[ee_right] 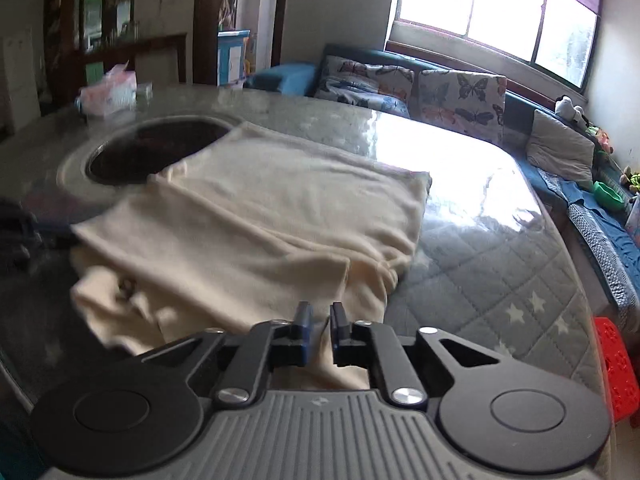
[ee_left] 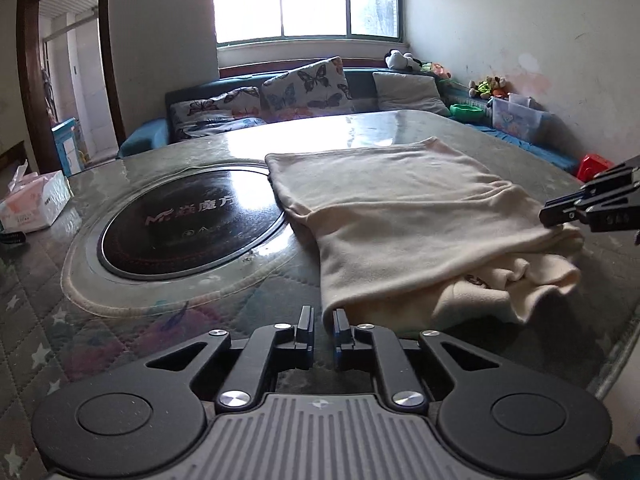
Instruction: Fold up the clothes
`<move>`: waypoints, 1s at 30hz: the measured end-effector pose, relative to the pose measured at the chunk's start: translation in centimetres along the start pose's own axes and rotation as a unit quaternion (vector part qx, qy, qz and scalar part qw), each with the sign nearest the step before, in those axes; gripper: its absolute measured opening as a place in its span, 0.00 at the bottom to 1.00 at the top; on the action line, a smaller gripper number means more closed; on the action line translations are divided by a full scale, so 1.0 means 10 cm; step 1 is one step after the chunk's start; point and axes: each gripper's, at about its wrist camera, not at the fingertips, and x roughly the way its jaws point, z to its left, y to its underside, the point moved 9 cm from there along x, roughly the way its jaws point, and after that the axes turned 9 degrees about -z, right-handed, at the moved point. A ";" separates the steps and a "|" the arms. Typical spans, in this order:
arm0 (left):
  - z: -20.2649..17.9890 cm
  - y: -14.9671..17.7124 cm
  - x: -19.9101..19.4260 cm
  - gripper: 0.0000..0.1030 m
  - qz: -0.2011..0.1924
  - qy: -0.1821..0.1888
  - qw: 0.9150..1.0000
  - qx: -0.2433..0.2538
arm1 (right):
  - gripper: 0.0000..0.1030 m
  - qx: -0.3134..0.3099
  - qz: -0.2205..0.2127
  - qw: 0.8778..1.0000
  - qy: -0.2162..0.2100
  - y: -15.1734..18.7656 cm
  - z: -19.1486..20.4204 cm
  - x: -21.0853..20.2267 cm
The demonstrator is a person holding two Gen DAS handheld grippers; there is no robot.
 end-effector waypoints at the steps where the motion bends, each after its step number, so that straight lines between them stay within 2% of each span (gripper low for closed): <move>1: 0.03 -0.03 -0.03 0.13 -0.002 0.004 1.000 -0.003 | 0.10 -0.003 -0.003 1.000 0.000 -0.01 -0.01 -0.01; 5: 0.09 -0.22 -0.06 0.14 -0.015 0.015 1.000 -0.009 | 0.10 0.000 -0.026 1.000 0.000 -0.19 -0.08 -0.02; 6: 0.09 -0.29 -0.05 0.14 -0.019 0.017 1.000 -0.010 | 0.10 0.004 -0.023 1.000 -0.001 -0.18 -0.09 0.03; 9: 0.06 -0.47 0.03 0.14 -0.032 0.024 0.999 -0.010 | 0.18 0.016 -0.015 1.000 -0.004 -0.16 -0.10 0.16; 14: -0.21 -0.59 0.38 0.14 -0.028 0.055 0.998 0.001 | 0.18 0.038 -0.001 0.999 -0.010 -0.11 -0.13 0.38; 16: -0.34 -0.59 0.51 0.14 -0.021 0.069 0.997 0.012 | 0.15 0.045 -0.001 0.999 -0.012 -0.08 -0.15 0.40; 18: -0.44 -0.57 0.62 0.14 -0.016 0.080 0.996 0.027 | 0.05 0.048 -0.004 0.999 -0.011 -0.07 -0.16 0.40; 23: -0.44 -0.47 0.78 0.14 -0.005 0.054 0.997 0.046 | 0.04 0.029 -0.040 0.999 0.001 -0.23 -0.17 0.27; 30: -0.36 -0.47 0.83 0.16 -0.001 0.046 0.998 0.038 | 0.07 0.036 -0.025 0.999 0.012 -0.12 -0.32 0.38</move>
